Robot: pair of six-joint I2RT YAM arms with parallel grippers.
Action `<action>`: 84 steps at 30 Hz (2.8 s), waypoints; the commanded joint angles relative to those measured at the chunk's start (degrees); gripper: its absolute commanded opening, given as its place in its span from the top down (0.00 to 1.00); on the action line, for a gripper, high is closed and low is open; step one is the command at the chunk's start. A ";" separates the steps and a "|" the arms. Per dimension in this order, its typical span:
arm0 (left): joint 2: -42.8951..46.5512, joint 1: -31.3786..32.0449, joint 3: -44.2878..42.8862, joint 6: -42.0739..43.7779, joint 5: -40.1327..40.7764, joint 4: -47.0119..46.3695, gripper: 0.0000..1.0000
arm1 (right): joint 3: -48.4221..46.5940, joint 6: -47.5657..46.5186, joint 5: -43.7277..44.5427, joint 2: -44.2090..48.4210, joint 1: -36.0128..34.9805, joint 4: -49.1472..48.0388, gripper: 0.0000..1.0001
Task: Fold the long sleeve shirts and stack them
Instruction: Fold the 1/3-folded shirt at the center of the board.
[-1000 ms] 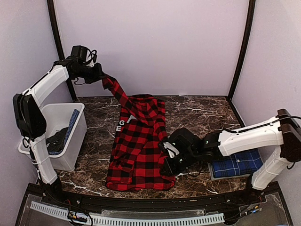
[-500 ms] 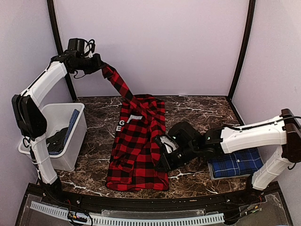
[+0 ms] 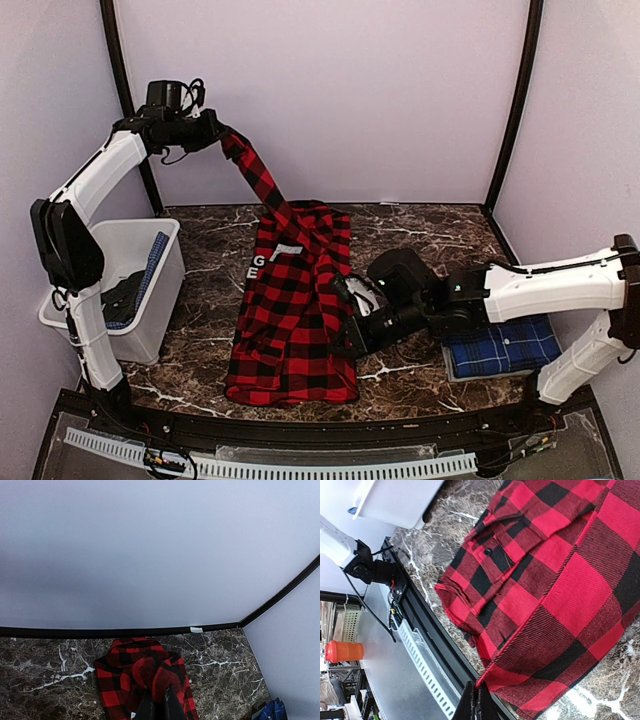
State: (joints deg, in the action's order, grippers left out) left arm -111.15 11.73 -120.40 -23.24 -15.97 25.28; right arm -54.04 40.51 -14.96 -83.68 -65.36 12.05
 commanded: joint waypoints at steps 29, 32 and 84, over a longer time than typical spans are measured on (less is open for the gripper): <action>3.18 -1.13 3.51 3.04 5.36 -0.90 1.00 | -1.55 -2.31 -9.03 -11.25 -0.69 -8.28 1.00; 2.99 -1.13 5.03 3.40 5.40 -0.74 1.00 | -2.21 -2.49 -9.46 -12.68 -0.73 -8.27 1.00; 9.25 17.71 31.30 16.25 -22.44 11.52 1.00 | -3.35 -6.26 7.78 -3.55 19.39 -7.13 0.49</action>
State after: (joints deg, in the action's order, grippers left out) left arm -104.90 27.05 -92.07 -9.80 -34.06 32.77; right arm -57.78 34.87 -10.70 -87.72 -47.29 5.13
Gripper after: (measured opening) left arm 0.034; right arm 0.514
